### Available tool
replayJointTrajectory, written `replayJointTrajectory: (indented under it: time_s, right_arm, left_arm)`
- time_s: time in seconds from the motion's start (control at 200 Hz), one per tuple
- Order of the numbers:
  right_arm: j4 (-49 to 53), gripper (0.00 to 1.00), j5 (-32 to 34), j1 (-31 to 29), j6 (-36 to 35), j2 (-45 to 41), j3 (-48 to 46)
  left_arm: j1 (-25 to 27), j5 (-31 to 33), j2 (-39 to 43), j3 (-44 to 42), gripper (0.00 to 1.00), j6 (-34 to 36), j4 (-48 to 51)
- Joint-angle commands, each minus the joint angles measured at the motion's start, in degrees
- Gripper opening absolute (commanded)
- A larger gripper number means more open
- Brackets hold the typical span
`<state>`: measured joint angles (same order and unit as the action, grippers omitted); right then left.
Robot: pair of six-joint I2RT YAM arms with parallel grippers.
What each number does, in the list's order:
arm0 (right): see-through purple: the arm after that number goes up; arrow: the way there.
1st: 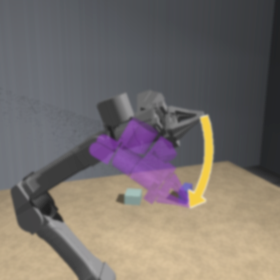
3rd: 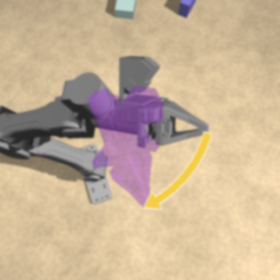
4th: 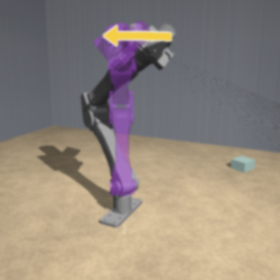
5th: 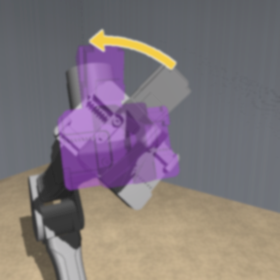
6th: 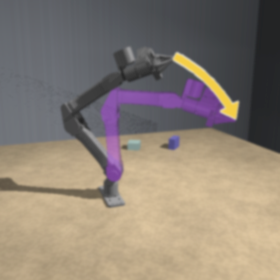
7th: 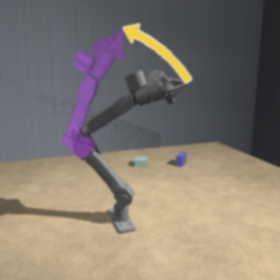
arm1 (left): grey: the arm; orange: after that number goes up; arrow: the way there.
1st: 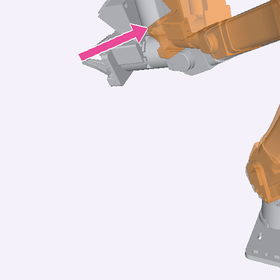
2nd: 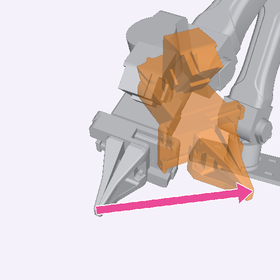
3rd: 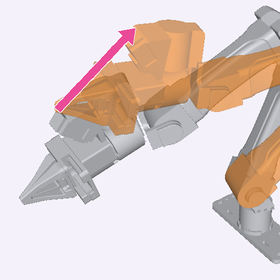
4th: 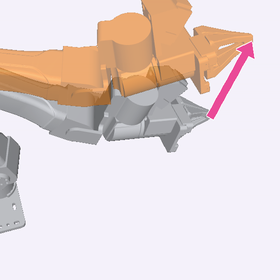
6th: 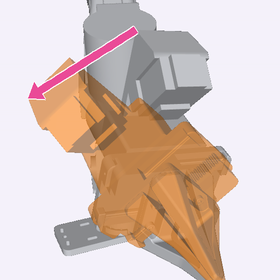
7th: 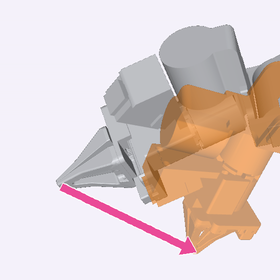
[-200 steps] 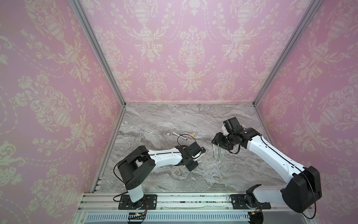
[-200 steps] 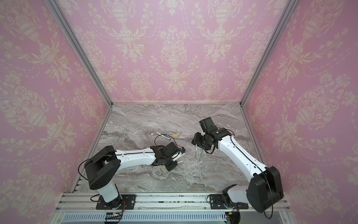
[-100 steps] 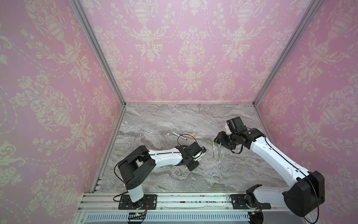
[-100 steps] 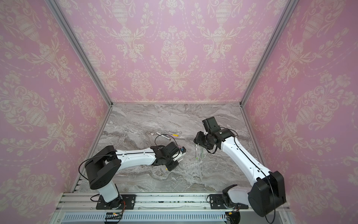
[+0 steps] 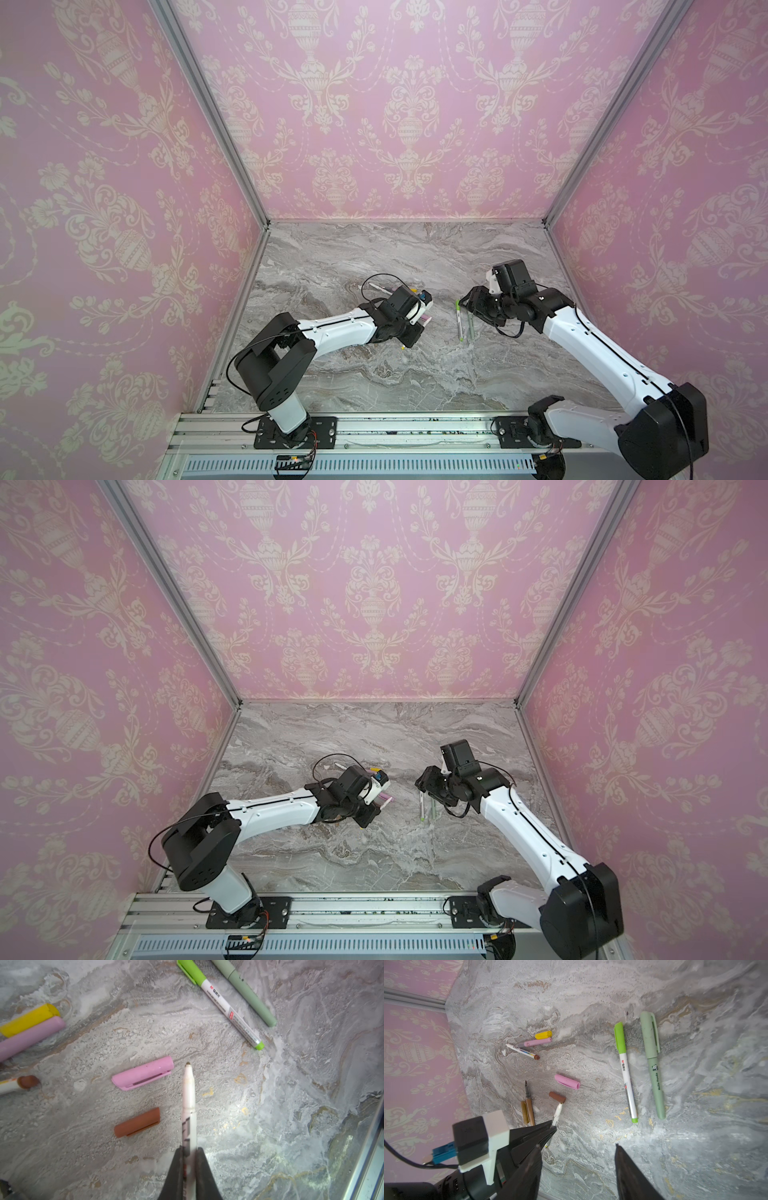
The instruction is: Insert the pens into the pen caps
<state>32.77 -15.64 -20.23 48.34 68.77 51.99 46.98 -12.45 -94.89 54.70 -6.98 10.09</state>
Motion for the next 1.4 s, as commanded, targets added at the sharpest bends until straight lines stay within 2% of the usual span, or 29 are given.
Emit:
replayJointTrajectory:
  time_s: [0.0,0.245,0.64,0.771,1.126,1.226,1.396]
  right_arm:
    - [-10.0,0.59,-6.4,-0.1,3.2,1.0,-4.0]
    - [-19.6,0.63,-8.4,-3.3,5.8,5.0,-6.1]
    - [-27.9,0.6,-7.6,-9.5,9.9,16.1,-3.7]
    - [-29.7,0.49,-6.9,-11.1,11.5,17.9,-3.2]
    - [-30.3,0.01,-5.2,-12.3,13.3,18.5,-2.6]
    - [-28.3,0.0,-4.2,-12.3,12.5,18.3,-1.7]
    - [-22.9,0.0,-1.1,-12.2,9.4,17.4,1.6]
  left_arm:
    - [-0.3,-2.9,2.2,0.8,0.0,-2.9,-1.5]
    - [-0.3,-3.5,4.1,1.8,0.0,-4.9,-2.1]
    - [-0.3,-1.9,6.6,2.1,0.0,-7.0,-3.2]
    - [-0.3,-1.0,6.8,1.8,0.0,-7.5,-3.4]
    - [-0.3,0.6,6.4,2.0,0.0,-8.2,-4.5]
    - [-0.3,0.7,6.3,2.0,0.0,-8.4,-4.8]
    - [-0.3,1.1,7.7,1.1,0.38,-8.8,-2.7]
